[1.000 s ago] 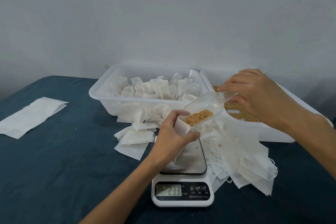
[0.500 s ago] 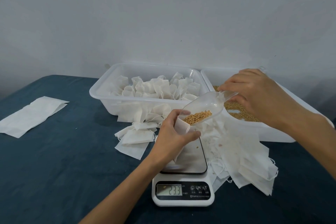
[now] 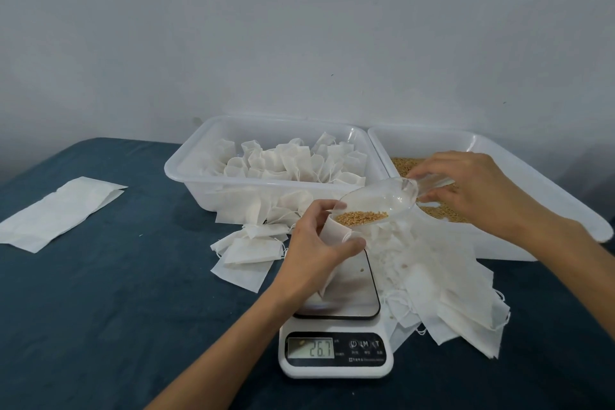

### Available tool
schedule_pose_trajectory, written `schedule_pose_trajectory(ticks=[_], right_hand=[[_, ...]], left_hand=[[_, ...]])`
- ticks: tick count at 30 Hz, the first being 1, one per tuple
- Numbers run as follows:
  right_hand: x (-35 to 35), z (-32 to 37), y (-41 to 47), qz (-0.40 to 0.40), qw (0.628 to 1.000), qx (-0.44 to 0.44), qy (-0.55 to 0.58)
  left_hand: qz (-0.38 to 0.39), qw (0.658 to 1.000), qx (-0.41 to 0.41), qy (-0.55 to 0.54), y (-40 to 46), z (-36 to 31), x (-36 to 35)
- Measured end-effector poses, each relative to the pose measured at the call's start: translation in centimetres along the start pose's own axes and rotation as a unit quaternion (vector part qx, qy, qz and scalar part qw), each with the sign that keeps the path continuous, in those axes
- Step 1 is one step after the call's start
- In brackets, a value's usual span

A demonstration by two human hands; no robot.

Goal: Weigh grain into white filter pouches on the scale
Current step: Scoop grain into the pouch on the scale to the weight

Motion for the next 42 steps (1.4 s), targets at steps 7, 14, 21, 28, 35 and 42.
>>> schedule_pose_trajectory(ticks=[7,14,21,28,35,42], right_hand=[[-1.0,-2.0,-0.7,-0.002,0.999,-0.038,0.038],[-0.3,-7.5,-1.9,-0.047,0.985,-0.151,0.076],[-2.4,-16.2,-5.1,0.069,0.931,-0.349,-0.077],[-6.2,-18.3,-5.6,0.200,0.897,-0.370,-0.136],[-6.8,-19.3,-6.1,0.218,0.888,-0.381,-0.137],[-7.1,-19.4,-6.2,0.227,0.889,-0.375,-0.132]], left_hand=[[-0.003,1.000,0.003,-0.014,-0.2,-0.2,0.1],[-0.013,1.000,0.008,-0.012,-0.2,-0.2,0.3],[-0.004,1.000,0.017,-0.012,-0.5,-0.3,-0.1],[0.001,1.000,0.021,0.000,-0.6,-0.3,-0.2],[0.000,1.000,0.017,0.009,-0.5,-0.1,-0.2],[0.000,0.999,-0.017,0.039,-0.5,-0.5,-0.2]])
Point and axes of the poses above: each hand's wrist, its own y-axis towards the middle knuckle, its own x-axis out of the back of the hand, z = x × y, the point moved 10 cm from there along y, towards the middle knuckle, and after that the axes turned 12 degrees about x, right-handed, at the moved point
